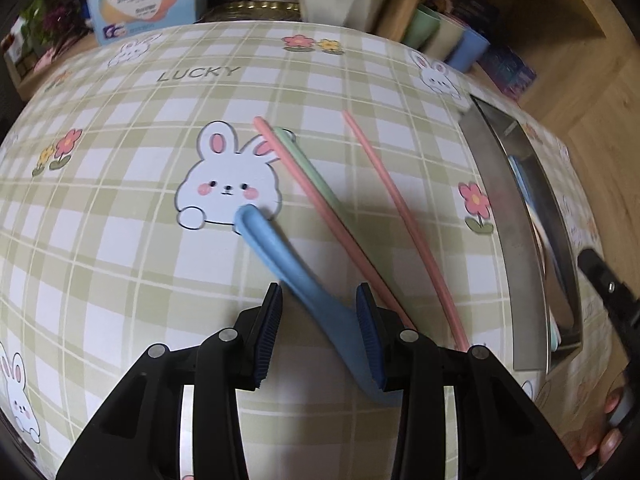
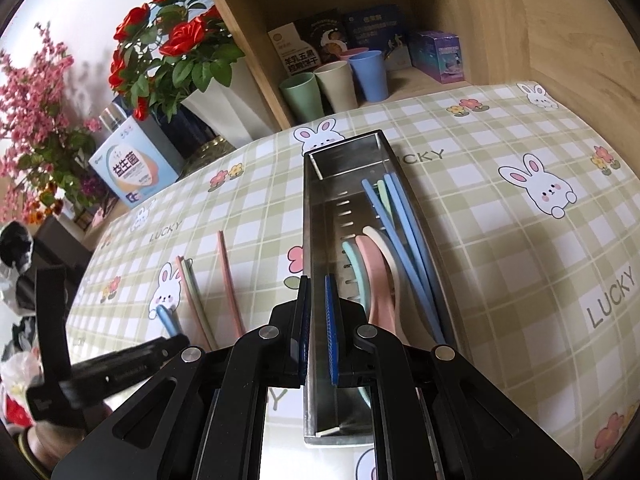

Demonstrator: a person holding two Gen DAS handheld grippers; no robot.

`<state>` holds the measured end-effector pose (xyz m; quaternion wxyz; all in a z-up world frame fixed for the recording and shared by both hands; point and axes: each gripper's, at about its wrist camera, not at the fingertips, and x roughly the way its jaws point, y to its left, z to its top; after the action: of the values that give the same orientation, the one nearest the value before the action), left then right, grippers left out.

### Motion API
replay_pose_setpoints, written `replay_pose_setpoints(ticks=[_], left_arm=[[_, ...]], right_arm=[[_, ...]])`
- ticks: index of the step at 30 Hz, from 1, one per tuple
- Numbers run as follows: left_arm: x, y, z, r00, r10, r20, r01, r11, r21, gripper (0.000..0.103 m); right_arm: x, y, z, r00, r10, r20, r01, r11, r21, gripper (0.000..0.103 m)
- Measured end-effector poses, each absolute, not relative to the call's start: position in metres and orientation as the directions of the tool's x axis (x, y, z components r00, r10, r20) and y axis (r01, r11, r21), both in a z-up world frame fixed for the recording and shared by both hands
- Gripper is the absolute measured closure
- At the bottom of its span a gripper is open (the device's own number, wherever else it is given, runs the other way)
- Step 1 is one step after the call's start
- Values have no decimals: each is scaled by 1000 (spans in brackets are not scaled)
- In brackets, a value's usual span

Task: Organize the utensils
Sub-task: 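Move the left tool to the blue spoon and close on its handle, then lift the blue spoon with the left tool off the table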

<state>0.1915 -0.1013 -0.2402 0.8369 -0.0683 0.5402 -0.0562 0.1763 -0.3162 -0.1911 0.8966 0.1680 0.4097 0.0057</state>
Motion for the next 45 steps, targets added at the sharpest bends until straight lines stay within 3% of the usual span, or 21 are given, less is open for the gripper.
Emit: replay_pose_setpoints(ticks=[4,6,8,20,35,45], left_arm=[[188,-109,-241,410,-166,-897,43,986,-163,66],[187,-107,-241,411,-175,-895,39,984,-174,84],[188,-101,-242,407,-185,-894,25,981,-191,89],[186,-46,-234,424,-180,-887,-82,968,-236,89],[174,9,-234,443,-65,-894,-185,969,-162,89],[172,0,-235,421,-165,-892,-141,960,-244,89]], right_arm=[[176,-317,-191,666,152,-730,129,941,314,95],[175,-318,-190,668,152,-728,130,940,316,95],[174,-319,-190,671,152,-726,132,939,318,95],[172,-315,-185,678,159,-718,128,936,328,95],[172,-305,-186,670,174,-721,110,938,328,95],[172,-303,-186,666,178,-725,105,939,328,95]])
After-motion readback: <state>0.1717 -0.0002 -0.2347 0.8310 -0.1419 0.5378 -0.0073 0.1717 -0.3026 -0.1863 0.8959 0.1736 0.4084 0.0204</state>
